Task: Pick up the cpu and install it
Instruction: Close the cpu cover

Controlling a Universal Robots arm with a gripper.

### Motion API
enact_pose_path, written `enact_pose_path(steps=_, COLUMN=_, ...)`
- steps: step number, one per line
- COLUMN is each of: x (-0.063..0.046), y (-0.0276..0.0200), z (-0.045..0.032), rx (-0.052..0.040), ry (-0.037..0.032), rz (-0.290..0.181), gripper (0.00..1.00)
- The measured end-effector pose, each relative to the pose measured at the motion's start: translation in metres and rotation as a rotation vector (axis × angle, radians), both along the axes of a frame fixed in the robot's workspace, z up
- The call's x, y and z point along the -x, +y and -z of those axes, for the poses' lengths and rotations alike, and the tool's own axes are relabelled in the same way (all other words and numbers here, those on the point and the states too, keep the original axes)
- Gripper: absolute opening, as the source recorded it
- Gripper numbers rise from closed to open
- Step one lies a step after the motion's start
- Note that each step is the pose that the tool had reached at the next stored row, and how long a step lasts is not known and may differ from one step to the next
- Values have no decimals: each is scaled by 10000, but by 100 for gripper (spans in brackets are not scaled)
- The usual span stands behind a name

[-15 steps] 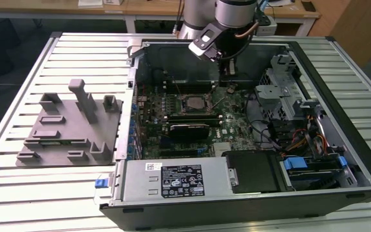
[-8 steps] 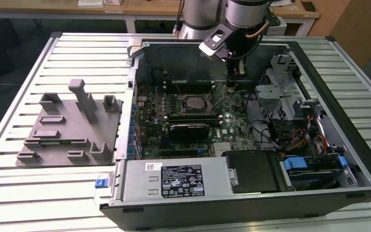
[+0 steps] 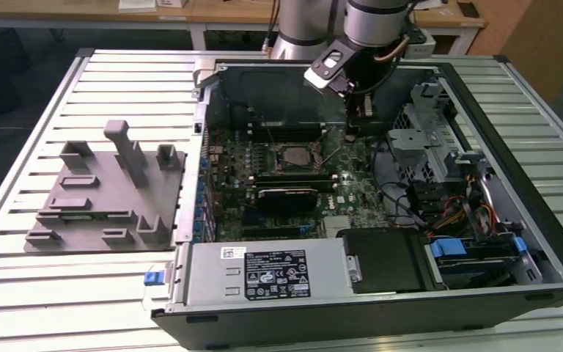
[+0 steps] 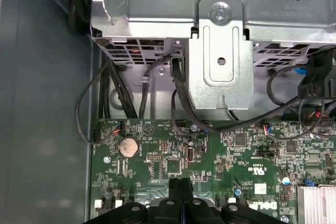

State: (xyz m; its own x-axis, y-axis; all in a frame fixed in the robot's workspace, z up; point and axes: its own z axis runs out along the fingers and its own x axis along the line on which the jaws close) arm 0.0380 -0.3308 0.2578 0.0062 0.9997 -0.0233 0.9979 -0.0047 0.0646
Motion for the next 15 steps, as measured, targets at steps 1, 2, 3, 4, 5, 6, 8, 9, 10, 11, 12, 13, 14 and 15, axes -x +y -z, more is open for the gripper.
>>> enact_pose_path(steps=1, x=-2, y=0, z=18, rx=3, ry=0, rz=-1, gripper=11)
enact_pose_path(steps=2, x=-4, y=0, z=36, rx=4, ry=0, rz=-1, gripper=11)
enact_pose_path(steps=3, x=-6, y=0, z=54, rx=5, ry=0, rz=0, gripper=11)
enact_pose_path(steps=4, x=-7, y=0, z=72, rx=4, ry=0, rz=0, gripper=11)
enact_pose_path(steps=5, x=-8, y=0, z=90, rx=5, ry=0, rz=0, gripper=11)
enact_pose_path(steps=6, x=-10, y=0, z=109, rx=5, ry=0, rz=0, gripper=11)
enact_pose_path(steps=8, x=-11, y=0, z=122, rx=7, ry=0, rz=0, gripper=11)
enact_pose_path(steps=9, x=-11, y=0, z=122, rx=8, ry=1, rz=0, gripper=11)
enact_pose_path(steps=10, x=-11, y=0, z=122, rx=9, ry=1, rz=0, gripper=11)
enact_pose_path(steps=11, x=-12, y=0, z=122, rx=8, ry=1, rz=0, gripper=11)
enact_pose_path(steps=12, x=-12, y=0, z=122, rx=8, ry=1, rz=0, gripper=11)
enact_pose_path(steps=13, x=-12, y=0, z=122, rx=7, ry=0, rz=0, gripper=11)
enact_pose_path(steps=14, x=-10, y=0, z=122, rx=7, ry=0, rz=0, gripper=11)
enact_pose_path(steps=15, x=-5, y=0, z=123, rx=6, ry=0, rz=-1, gripper=11)
